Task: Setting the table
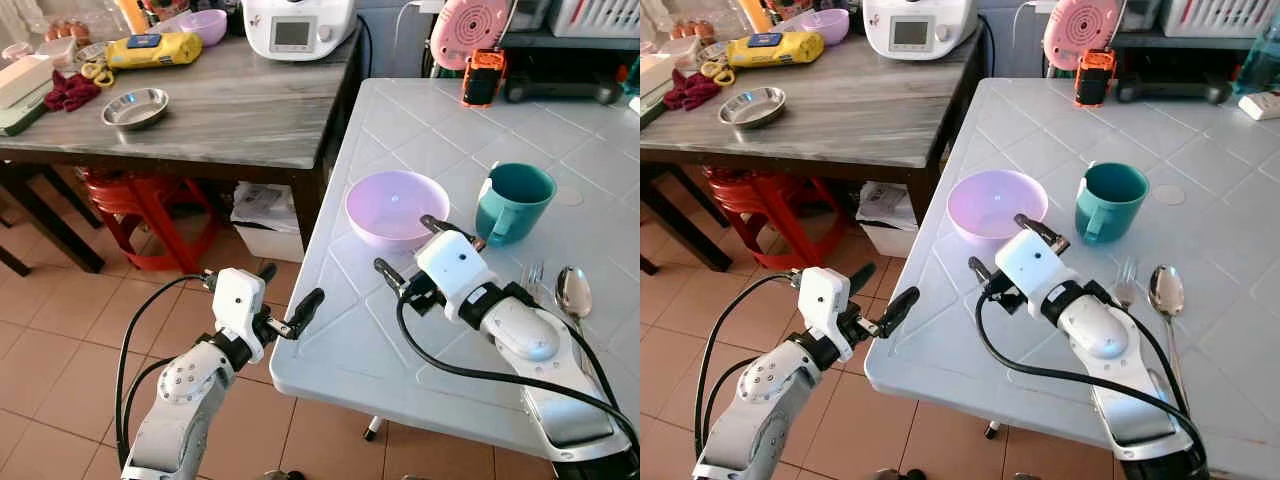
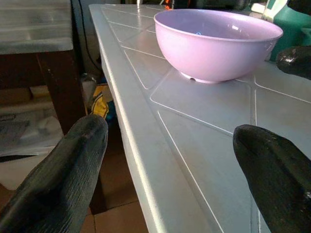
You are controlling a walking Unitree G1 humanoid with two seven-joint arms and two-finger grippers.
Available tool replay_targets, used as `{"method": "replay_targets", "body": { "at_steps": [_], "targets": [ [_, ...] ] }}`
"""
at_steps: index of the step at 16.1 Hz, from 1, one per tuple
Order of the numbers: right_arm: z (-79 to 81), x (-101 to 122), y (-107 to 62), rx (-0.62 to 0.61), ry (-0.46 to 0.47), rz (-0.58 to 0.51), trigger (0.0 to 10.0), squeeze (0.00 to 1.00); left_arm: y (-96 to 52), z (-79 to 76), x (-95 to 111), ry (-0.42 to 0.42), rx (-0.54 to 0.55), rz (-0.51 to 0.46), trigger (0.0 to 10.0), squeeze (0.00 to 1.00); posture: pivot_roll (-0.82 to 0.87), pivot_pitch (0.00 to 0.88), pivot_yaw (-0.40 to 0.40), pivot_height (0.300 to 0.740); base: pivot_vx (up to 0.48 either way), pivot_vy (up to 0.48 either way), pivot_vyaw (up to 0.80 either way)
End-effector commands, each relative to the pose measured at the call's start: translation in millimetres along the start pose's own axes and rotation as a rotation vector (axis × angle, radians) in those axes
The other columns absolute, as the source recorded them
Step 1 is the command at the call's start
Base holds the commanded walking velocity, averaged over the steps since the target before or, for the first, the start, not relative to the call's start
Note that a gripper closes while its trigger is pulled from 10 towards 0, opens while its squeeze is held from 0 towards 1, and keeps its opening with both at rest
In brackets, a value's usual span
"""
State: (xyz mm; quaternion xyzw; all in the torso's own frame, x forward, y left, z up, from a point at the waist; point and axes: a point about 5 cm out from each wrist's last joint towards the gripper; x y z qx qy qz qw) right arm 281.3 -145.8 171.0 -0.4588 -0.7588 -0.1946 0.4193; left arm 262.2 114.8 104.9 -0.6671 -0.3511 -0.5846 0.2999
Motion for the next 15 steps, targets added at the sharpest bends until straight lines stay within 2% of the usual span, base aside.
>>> {"method": "replay_targets", "body": {
  "at_steps": [1,2,5,11,13,15],
  "targets": [
    [-5.2,3,1.7,0.024,0.001,-0.002,10.0,0.0,-3.9,1.2,0,0.0,0.001,0.011,10.0,0.0,-0.09,0.141,0.125,0.74,0.0,0.0,0.0],
    [-5.2,3,1.7,0.024,0.001,-0.002,10.0,0.0,-3.9,1.2,0,0.0,0.001,0.011,10.0,0.0,-0.09,0.141,0.125,0.74,0.0,0.0,0.0],
    [-13.8,0,8.9,0.146,-0.027,0.023,10.0,0.0,-3.9,0.9,-3,-0.009,-0.003,0.033,10.0,0.0,-0.09,0.154,0.127,0.74,0.0,0.0,0.0],
    [-33.4,-5,25.9,0.226,-0.043,0.093,10.0,0.0,-5.8,-1.6,-6,-0.017,0.001,0.052,10.0,0.0,-0.08,0.162,0.122,0.74,0.0,0.0,0.0],
    [-33.2,-8,29.9,0.257,-0.05,0.116,10.0,0.0,-5.7,-2.1,-5,-0.017,-0.008,0.044,10.0,0.0,-0.08,0.161,0.119,0.74,0.0,0.0,0.0],
    [-31.4,-10,32.9,0.287,-0.053,0.129,10.0,0.0,-6.7,-5.4,-2,-0.043,-0.063,0.018,10.0,0.0,-0.08,0.159,0.115,0.74,0.0,0.0,0.0]
  ]
}}
Point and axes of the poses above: a point about 5 cm out from each wrist's last joint towards the gripper, its own y axis pointing out of the wrist towards the gripper, its own x axis along the axis of the wrist's last joint, z = x × y, and after that the axes turned 3 degrees about -y, right-handed
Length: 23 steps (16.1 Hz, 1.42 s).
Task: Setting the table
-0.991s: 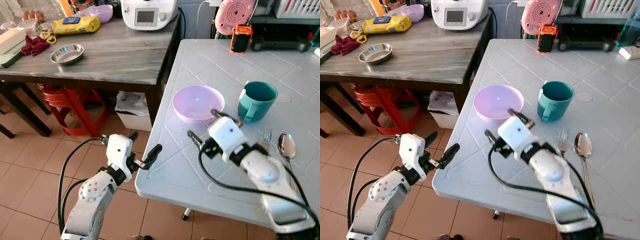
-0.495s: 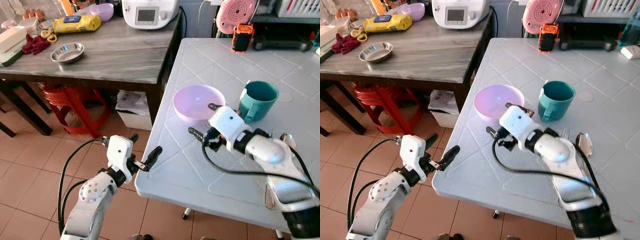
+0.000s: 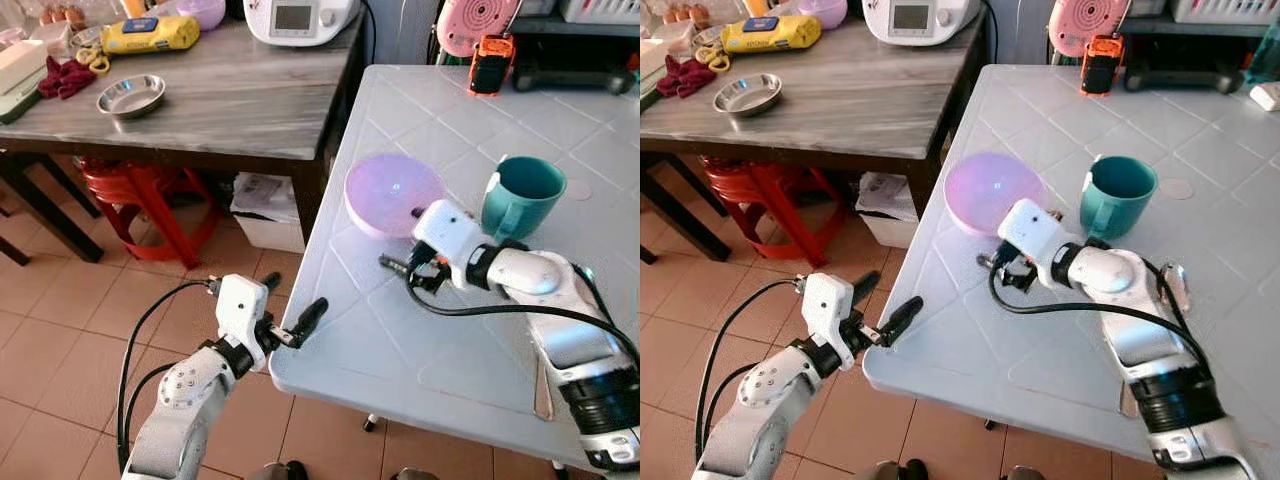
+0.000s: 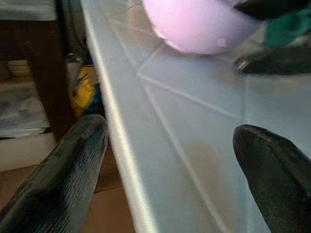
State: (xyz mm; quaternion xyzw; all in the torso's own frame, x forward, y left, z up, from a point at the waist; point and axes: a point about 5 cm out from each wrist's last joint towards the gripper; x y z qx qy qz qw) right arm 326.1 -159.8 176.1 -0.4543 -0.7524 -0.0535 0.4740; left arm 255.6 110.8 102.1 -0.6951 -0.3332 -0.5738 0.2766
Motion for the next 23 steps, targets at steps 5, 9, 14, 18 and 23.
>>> {"method": "replay_targets", "body": {
  "at_steps": [5,9,14,18,23],
  "targets": [
    [-7.3,7,4.6,0.008,-0.062,-0.012,10.0,0.0,-4.6,-3.7,7,-0.011,-0.064,-0.03,10.0,0.0,-0.08,0.159,0.116,0.74,0.0,0.0,0.0],
    [-19.3,11,5.9,0.002,-0.146,-0.001,10.0,0.0,-1.6,-6.1,8,-0.013,-0.065,-0.026,10.0,0.0,-0.09,0.153,0.114,0.74,0.0,0.0,0.0],
    [-31.2,12,15.2,0.126,-0.243,0.038,10.0,0.0,1.7,-6.5,7,0.001,-0.045,0.005,10.0,0.0,-0.09,0.144,0.112,0.74,0.0,0.0,0.0],
    [-34.1,18,26.7,0.193,-0.308,0.027,0.0,0.0,1.4,-2.2,1,-0.003,-0.025,0.029,10.0,0.0,-0.08,0.143,0.102,0.74,0.0,0.0,0.0],
    [-31.4,12,30.1,0.227,-0.346,0.039,0.0,0.0,-1.1,-0.2,-7,-0.014,0.004,0.049,10.0,0.0,-0.07,0.143,0.097,0.74,0.0,0.0,0.0]
  ]
}}
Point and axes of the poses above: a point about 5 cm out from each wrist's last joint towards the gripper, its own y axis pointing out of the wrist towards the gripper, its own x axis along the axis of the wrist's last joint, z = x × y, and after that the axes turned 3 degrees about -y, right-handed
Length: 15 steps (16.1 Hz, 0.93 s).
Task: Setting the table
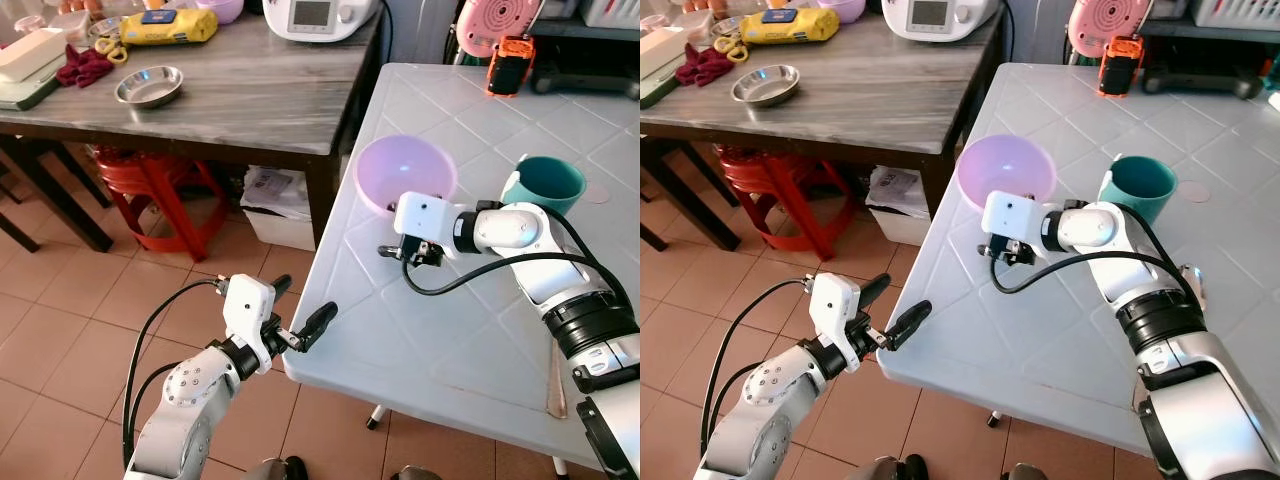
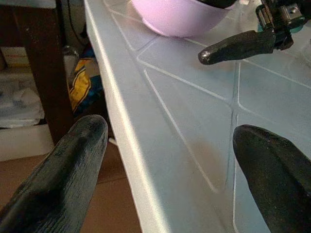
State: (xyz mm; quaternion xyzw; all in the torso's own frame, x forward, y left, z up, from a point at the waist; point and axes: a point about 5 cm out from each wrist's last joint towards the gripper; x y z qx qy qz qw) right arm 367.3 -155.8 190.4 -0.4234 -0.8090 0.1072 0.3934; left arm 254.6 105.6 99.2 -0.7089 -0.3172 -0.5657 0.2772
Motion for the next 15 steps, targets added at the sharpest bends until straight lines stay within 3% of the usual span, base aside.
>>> {"method": "replay_targets", "body": {
  "at_steps": [1,8,15],
  "targets": [
    [-1.6,2,1.9,0.011,-0.03,0.008,0.2,0.0,-3.8,4.1,-4,0.004,0.025,0.019,10.0,0.0,-0.07,0.143,0.098,0.74,0.0,0.0,0.0],
    [-10.4,-9,-10.7,-0.024,-0.059,0.068,0.0,0.0,-2.0,5.9,-9,0.0,0.035,0.035,10.0,0.0,-0.08,0.133,0.097,0.74,0.0,0.0,0.0],
    [-11.8,6,-13.6,-0.055,-0.086,0.008,0.0,0.0,-2.2,6.8,-8,0.008,0.04,0.041,10.0,0.0,-0.08,0.13,0.104,0.74,0.0,0.0,0.0]
  ]
}}
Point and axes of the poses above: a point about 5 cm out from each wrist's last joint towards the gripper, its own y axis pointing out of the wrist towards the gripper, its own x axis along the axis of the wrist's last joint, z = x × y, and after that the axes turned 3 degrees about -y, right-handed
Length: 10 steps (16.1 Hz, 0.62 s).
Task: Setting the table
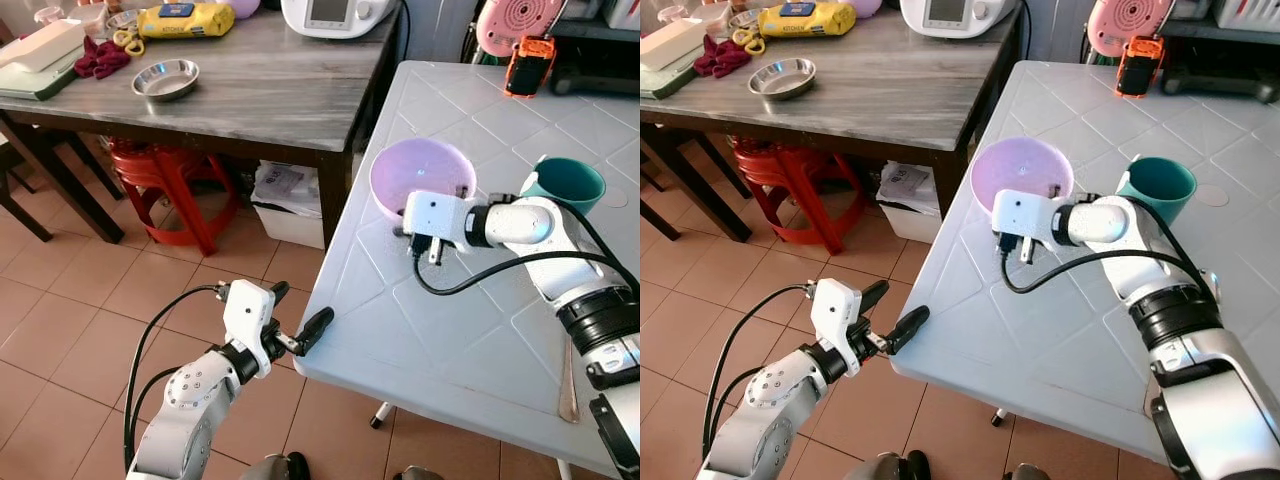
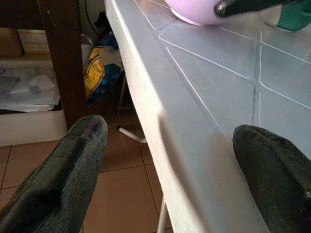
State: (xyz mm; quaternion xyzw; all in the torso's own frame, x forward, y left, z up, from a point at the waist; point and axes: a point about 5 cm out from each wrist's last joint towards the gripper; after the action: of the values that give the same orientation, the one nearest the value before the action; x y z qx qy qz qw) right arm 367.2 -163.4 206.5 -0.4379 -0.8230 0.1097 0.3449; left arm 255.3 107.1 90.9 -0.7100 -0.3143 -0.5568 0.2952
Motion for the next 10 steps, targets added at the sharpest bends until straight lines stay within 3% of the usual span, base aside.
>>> {"method": "replay_targets", "body": {
  "at_steps": [1,10],
  "targets": [
    [-0.1,5,-0.9,-0.011,0.003,-0.029,0.0,0.0,-1.9,3.2,0,0.01,0.01,0.01,10.0,0.0,-0.08,0.129,0.104,0.74,0.0,0.0,0.0],
    [12.5,22,-5.0,-0.138,0.144,-0.17,0.0,0.0,4.3,-2.8,28,-0.036,-0.057,-0.138,10.0,0.0,-0.08,0.11,0.103,0.74,0.0,0.0,0.0]
  ]
}}
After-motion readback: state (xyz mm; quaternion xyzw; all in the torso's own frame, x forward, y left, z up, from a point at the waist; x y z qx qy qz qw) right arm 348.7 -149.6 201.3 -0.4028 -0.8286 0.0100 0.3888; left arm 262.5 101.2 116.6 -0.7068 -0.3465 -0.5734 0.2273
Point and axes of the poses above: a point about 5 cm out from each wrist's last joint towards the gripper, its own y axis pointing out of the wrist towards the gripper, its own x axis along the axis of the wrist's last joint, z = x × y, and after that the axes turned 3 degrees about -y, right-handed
